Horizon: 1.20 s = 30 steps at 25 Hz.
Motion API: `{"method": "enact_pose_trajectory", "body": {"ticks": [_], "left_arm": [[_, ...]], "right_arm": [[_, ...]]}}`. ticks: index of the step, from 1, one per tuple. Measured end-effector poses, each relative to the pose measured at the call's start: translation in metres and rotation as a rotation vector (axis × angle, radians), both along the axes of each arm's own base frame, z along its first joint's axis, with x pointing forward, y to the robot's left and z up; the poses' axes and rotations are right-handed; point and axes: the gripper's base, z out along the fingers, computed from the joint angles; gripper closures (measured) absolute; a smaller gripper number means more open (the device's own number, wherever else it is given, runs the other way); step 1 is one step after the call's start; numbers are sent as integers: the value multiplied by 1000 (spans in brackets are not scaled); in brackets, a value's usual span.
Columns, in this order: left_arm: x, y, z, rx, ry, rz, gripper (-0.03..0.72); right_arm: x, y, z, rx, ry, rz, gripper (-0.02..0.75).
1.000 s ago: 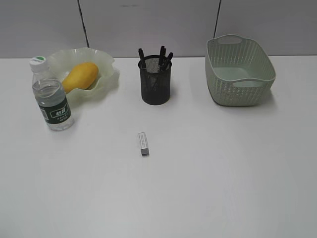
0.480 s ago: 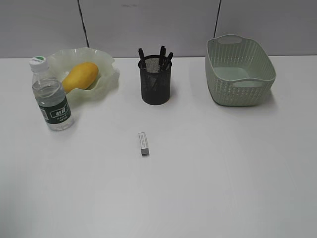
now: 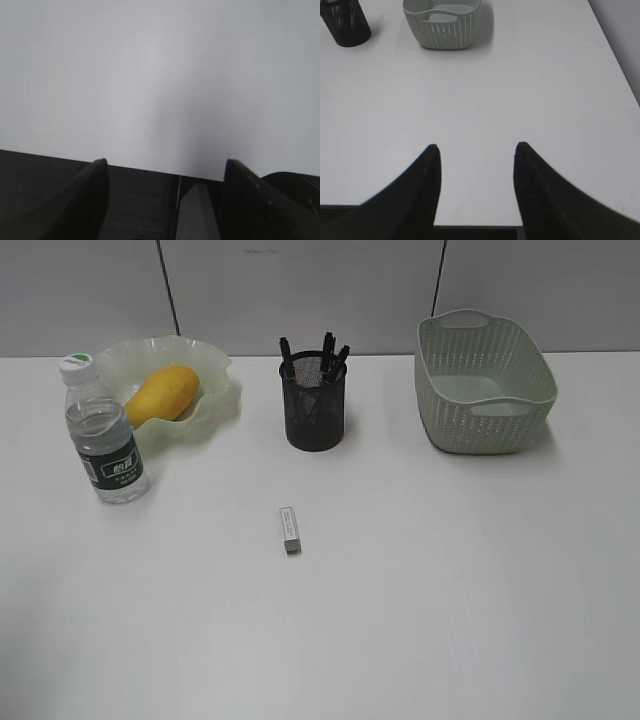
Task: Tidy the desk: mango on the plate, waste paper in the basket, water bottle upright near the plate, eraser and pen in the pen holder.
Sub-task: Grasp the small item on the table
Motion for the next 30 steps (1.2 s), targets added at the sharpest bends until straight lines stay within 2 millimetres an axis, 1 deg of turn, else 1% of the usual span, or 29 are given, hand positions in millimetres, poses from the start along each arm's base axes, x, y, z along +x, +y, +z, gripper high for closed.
{"method": "enact_pose_trajectory", "body": {"ticks": [3, 6, 9, 12, 16, 20, 24, 26, 30], "left_arm": [[11, -8, -3, -9, 30, 8, 148], [22, -27, 4, -34, 26, -22, 148], [34, -52, 8, -47, 33, -75, 159], [45, -84, 9, -45, 50, -144, 182], [61, -128, 9, -40, 75, -237, 190], [90, -169, -4, -33, 91, -287, 191], [119, -208, -22, -63, 100, -314, 191], [133, -224, -35, -94, 111, -312, 191], [156, -247, -57, -135, 107, -302, 191]], "right_arm": [[0, 0, 0, -1, 0, -1, 353], [0, 0, 0, -1, 0, -1, 353], [0, 0, 0, -1, 0, -1, 353], [0, 0, 0, -1, 0, -1, 353], [0, 0, 0, -1, 0, -1, 353], [0, 0, 0, -1, 0, -1, 353], [0, 0, 0, -1, 0, -1, 353], [0, 0, 0, -1, 0, -1, 353], [0, 0, 0, -1, 0, -1, 353]]}}
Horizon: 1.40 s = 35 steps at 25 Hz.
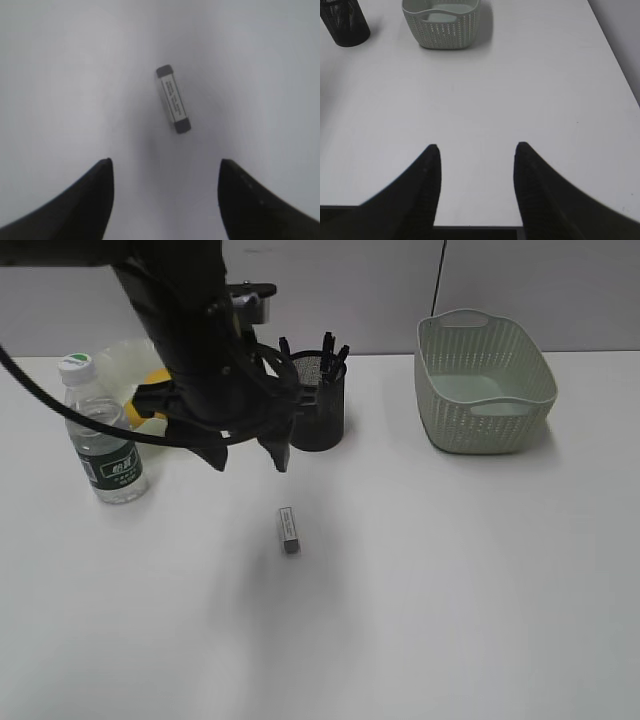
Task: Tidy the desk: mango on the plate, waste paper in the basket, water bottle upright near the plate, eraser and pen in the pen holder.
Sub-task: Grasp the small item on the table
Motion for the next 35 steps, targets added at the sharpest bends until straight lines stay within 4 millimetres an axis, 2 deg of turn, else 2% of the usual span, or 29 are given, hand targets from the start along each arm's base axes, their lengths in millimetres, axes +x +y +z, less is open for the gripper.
{"method": "enact_pose_trajectory", "body": {"ticks": [7, 13, 27, 35], "left_arm": [[29, -25, -45, -12, 14, 58, 191], [34, -29, -88, 47, 91, 97, 192], [45, -27, -97, -7, 92, 150, 272], [46, -26, -118, 25, 145, 155, 274]], "right_arm": [[0, 0, 0, 0, 0, 0, 353], [0, 0, 0, 0, 0, 0, 353], [0, 0, 0, 0, 0, 0, 353], [0, 0, 0, 0, 0, 0, 353]]}}
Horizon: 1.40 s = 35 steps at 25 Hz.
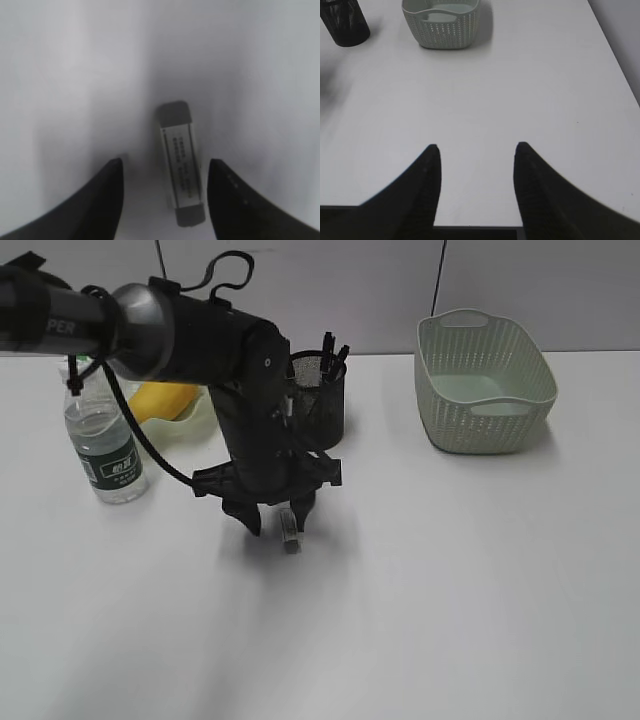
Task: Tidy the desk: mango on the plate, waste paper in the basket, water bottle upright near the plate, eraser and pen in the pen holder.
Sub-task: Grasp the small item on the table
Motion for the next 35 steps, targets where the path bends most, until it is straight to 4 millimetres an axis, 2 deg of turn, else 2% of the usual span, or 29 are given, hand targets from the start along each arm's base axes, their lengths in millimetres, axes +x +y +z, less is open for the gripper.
{"method": "enact_pose_trajectory", "body": {"ticks": [5, 10, 19, 23, 27, 35], "left_arm": [[0, -1, -3, -9, 6, -9, 284], [0, -1, -6, -1, 7, -52, 335], [0, 0, -11, 33, 20, -77, 355], [0, 2, -13, 57, 31, -110, 414], [-1, 2, -13, 65, 35, -173, 526], [-3, 3, -13, 88, 53, -284, 534]], "right_arm": [[0, 0, 0, 0, 0, 0, 353], [0, 0, 0, 0, 0, 0, 353], [0, 0, 0, 0, 0, 0, 353], [0, 0, 0, 0, 0, 0, 353], [0, 0, 0, 0, 0, 0, 353], [0, 0, 0, 0, 0, 0, 353]]}}
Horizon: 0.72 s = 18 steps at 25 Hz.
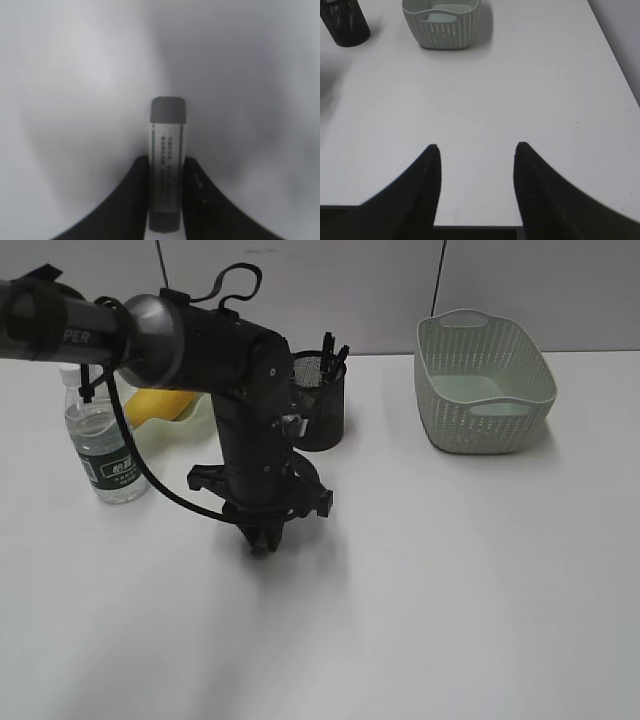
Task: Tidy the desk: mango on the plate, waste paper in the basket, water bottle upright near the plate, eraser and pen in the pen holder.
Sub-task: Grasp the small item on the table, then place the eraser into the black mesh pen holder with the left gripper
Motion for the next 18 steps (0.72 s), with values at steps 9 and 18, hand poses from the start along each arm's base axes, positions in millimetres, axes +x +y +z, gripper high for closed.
{"method": "enact_pose_trajectory", "body": {"ticks": [9, 18], "left_arm": [[-22, 3, 65, -13, -34, -37, 534], [-38, -2, 102, -324, -443, -109, 534]], "right_arm": [[0, 0, 0, 0, 0, 0, 353], [0, 0, 0, 0, -1, 0, 353]]}}
